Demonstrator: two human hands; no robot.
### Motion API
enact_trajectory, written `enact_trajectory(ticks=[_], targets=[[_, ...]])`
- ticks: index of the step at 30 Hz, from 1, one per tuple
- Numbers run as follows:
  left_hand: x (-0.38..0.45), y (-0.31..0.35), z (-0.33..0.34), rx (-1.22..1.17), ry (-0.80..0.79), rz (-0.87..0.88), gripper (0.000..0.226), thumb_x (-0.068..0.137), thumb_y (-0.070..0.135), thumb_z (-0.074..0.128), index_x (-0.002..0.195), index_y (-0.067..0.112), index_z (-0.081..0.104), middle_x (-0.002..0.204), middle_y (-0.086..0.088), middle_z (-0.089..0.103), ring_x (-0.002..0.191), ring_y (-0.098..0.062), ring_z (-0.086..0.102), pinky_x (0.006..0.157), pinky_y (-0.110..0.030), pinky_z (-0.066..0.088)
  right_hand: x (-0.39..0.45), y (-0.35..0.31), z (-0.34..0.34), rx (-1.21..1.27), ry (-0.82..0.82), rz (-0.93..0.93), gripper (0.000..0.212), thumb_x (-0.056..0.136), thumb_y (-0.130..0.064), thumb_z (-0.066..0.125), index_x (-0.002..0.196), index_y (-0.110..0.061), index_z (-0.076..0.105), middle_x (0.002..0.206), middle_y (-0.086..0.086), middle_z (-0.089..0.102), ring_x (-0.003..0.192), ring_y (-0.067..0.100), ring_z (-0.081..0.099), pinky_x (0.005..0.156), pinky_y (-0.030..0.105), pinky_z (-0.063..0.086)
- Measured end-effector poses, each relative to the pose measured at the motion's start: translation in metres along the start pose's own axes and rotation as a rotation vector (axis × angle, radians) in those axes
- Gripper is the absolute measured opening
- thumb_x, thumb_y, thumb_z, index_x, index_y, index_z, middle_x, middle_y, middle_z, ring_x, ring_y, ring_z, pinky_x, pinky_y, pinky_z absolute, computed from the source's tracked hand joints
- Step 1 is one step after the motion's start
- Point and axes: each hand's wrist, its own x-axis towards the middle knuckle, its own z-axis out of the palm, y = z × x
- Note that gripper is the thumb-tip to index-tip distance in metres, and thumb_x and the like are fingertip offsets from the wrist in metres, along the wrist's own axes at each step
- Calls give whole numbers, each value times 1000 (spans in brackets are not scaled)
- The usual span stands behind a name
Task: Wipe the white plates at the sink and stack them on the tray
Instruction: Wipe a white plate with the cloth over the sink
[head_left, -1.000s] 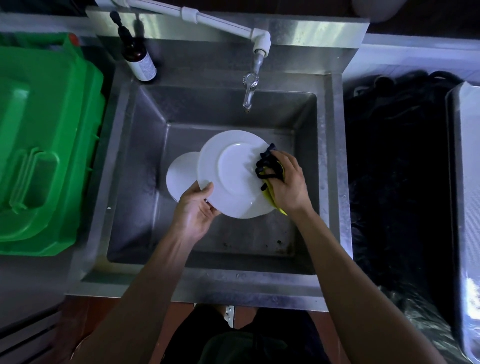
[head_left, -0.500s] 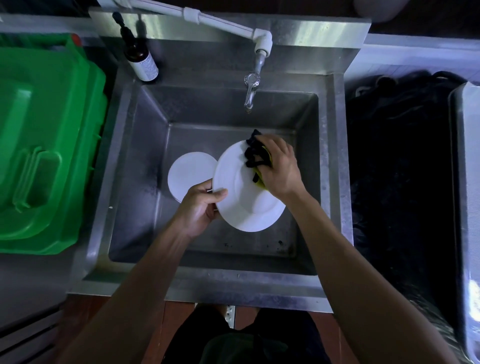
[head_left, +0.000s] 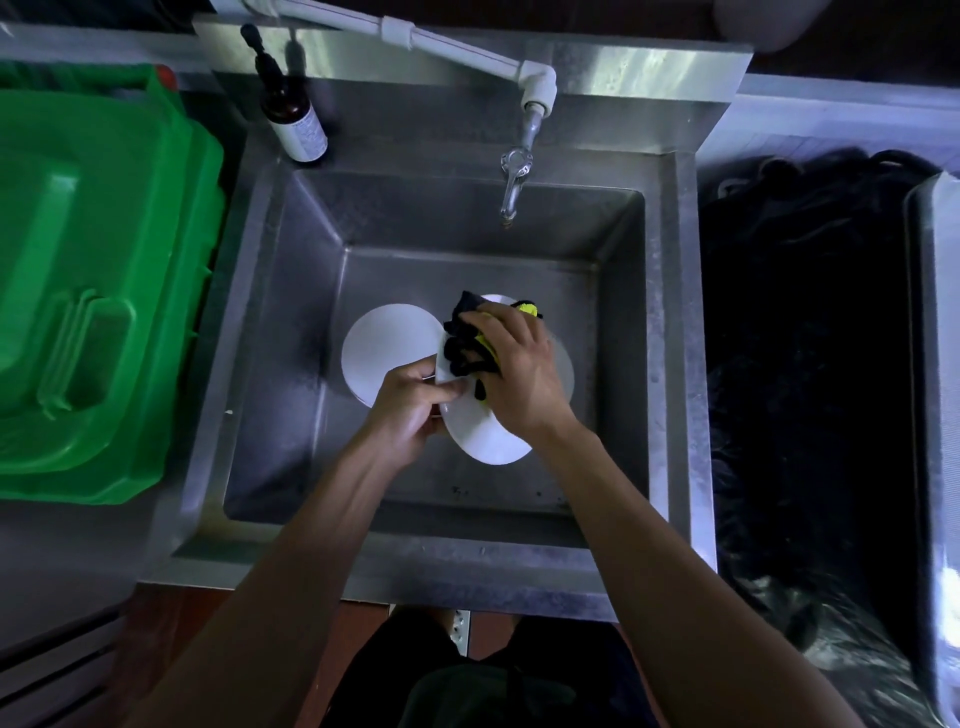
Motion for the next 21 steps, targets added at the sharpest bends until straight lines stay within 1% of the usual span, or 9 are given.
enact_trajectory(ticks=[2, 5, 8, 10, 12, 14, 17, 19, 21], targets=[[1, 2, 2, 16, 16, 10, 26, 86, -2, 66, 95, 17, 80, 96, -9, 76, 86, -25, 72, 63, -34, 57, -3, 2, 2, 29, -5, 29, 63, 77, -1, 61, 138, -16, 58, 140, 6, 54, 123, 37, 44, 106, 43, 38], [0, 3, 5, 78, 17, 29, 25, 84, -1, 67, 91, 19, 81, 90, -6, 76, 81, -21, 72, 61, -31, 56, -7, 6, 1, 53, -8, 96, 61, 79, 0, 61, 138, -16, 58, 139, 5, 55, 122, 38, 45, 102, 45, 40], [1, 5, 10, 185, 40, 70, 17, 85, 2, 66, 90, 13, 78, 87, -6, 75, 81, -22, 69, 65, -32, 55, -13, 11, -8, 47, -4, 132, 59, 82, 2, 58, 139, -15, 56, 138, 7, 56, 118, 38, 47, 98, 47, 43], [1, 9, 14, 299, 30, 128, 11, 86, 7, 64, 91, 8, 73, 89, -15, 73, 82, -23, 66, 72, -35, 50, -16, 16, -18, 28, 6, 169, 61, 82, 3, 53, 139, -17, 55, 138, 7, 55, 117, 38, 47, 99, 48, 43], [1, 16, 18, 450, 18, 190, 9, 90, 8, 63, 92, 9, 71, 94, -19, 72, 81, -22, 63, 73, -35, 47, -20, 20, -30, -10, 15, 211, 64, 81, 3, 51, 140, -19, 53, 137, 7, 54, 116, 37, 48, 99, 50, 44], [1, 26, 25, 617, 0, 267, 9, 93, 11, 60, 89, 12, 68, 90, -16, 70, 78, -23, 61, 69, -32, 43, -25, 23, -43, -72, 23, 239, 63, 82, 2, 53, 141, -21, 51, 138, 7, 53, 116, 36, 47, 97, 51, 46], [-1, 43, 38, 832, -39, 404, 13, 90, 16, 56, 87, 5, 59, 84, -19, 64, 77, -34, 57, 63, -33, 36, -31, 27, -64, -189, 42, 253, 60, 85, -2, 57, 142, -22, 51, 138, 6, 51, 119, 37, 46, 95, 55, 46], [-3, 53, 48, 937, -54, 494, 16, 91, 16, 55, 83, 2, 52, 78, -21, 58, 71, -37, 50, 59, -36, 34, -35, 27, -79, -285, 58, 249, 59, 85, -4, 59, 140, -24, 51, 138, 4, 51, 121, 38, 46, 94, 56, 46], [-4, 64, 58, 1023, -62, 570, 19, 94, 13, 56, 79, 5, 46, 70, -17, 51, 66, -34, 45, 58, -45, 38, -40, 26, -92, -381, 74, 253, 59, 85, -6, 60, 139, -26, 50, 139, 1, 49, 121, 37, 45, 91, 56, 46]])
